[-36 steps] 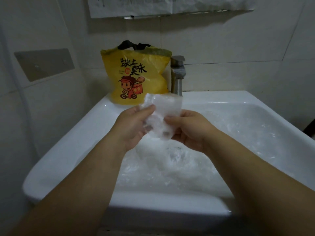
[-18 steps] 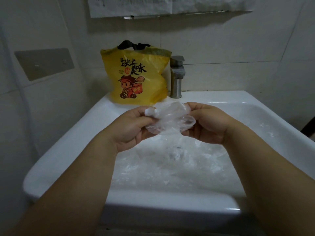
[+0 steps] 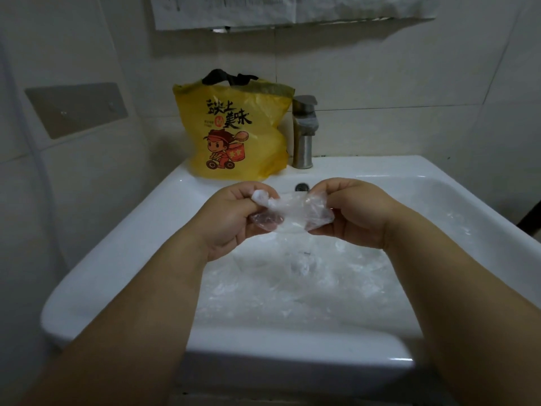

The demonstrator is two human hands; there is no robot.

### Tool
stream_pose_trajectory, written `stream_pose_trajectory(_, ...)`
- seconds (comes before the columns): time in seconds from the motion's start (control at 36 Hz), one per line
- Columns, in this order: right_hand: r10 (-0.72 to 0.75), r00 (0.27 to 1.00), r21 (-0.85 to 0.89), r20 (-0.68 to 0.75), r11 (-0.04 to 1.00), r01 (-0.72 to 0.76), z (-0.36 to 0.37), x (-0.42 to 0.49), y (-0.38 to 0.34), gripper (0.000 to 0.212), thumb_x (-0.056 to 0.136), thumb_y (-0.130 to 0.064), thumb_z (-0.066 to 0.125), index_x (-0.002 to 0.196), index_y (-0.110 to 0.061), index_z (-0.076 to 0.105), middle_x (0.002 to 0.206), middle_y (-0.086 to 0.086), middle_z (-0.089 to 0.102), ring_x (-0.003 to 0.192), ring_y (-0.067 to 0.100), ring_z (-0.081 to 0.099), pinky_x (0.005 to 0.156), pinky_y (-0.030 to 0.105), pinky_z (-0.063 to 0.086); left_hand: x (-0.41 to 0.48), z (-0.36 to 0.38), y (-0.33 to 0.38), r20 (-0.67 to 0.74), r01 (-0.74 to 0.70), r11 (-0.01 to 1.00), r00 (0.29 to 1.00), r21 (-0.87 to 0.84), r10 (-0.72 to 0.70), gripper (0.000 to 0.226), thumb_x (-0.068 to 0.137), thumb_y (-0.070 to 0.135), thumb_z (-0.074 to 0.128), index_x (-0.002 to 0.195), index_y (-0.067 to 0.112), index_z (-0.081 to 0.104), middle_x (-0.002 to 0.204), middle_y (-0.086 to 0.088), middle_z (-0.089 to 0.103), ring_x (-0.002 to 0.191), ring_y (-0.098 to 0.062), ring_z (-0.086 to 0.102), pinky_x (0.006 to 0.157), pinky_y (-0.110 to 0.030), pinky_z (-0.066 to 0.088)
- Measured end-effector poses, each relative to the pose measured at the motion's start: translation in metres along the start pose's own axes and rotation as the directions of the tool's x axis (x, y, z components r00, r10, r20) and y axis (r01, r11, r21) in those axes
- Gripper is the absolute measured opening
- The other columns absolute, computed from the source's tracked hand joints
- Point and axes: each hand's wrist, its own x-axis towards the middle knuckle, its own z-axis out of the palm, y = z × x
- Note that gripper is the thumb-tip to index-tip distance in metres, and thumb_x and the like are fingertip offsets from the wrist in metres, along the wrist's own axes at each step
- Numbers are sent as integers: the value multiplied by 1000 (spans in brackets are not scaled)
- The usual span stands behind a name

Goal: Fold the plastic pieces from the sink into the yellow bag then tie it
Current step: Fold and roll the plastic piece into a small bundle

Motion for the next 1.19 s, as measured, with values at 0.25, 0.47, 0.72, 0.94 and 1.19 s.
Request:
stream_pose_trajectory(0.25, 89, 988, 12, 129, 996, -91, 3, -7, -6, 37, 74, -31, 72, 104, -10, 66, 111, 19, 58, 79, 31, 62, 75, 41, 59, 6, -2, -9, -141, -167, 952, 968, 255, 208, 58, 94, -16, 40, 56, 18, 68, 69, 8, 68, 58, -8, 63, 61, -19, 55)
stream_pose_trajectory(0.47, 20, 999, -193, -42, 981, -28, 2, 0, 3, 10, 87, -9, 64, 89, -2, 71, 97, 15, 67, 78, 21, 66, 66, 28, 59, 0, 0, -6, -100, 13, 968, 995, 252, 13, 58, 96, -13, 34, 68, 18, 75, 85, 3, 71, 70, -19, 73, 62, -25, 60)
stream_pose_trajectory(0.72, -88, 992, -242, -87, 968, 65, 4, -1, 2, 18, 83, 8, 63, 89, -9, 68, 105, 10, 65, 84, 24, 69, 67, 26, 60, -1, -1, 3, -53, 79, 997, 995, 0, -79, 44, 96, 12, 39, 70, 7, 74, 81, -19, 66, 70, -25, 70, 63, -30, 59)
stream_pose_trajectory(0.94, -172, 982, -327, -82, 935, 136, 5, 2, 6, 37, 79, 11, 66, 104, -15, 65, 113, 5, 62, 92, 22, 67, 71, 25, 59, 0, 4, -8, -159, -22, 933, 984, 359, 85, 16, 81, 2, 73, 83, 18, 73, 86, -3, 59, 77, -18, 59, 68, -20, 58)
stream_pose_trajectory(1.19, -270, 957, -551, -108, 817, 169, 2, 5, 11, 60, 81, 5, 69, 135, -15, 53, 118, 5, 64, 92, 14, 66, 64, 12, 54, -1, 4, -11, -154, -133, 835, 956, 534, 250, 28, 76, 10, 80, 90, 33, 71, 96, -2, 71, 78, -28, 62, 76, -29, 56)
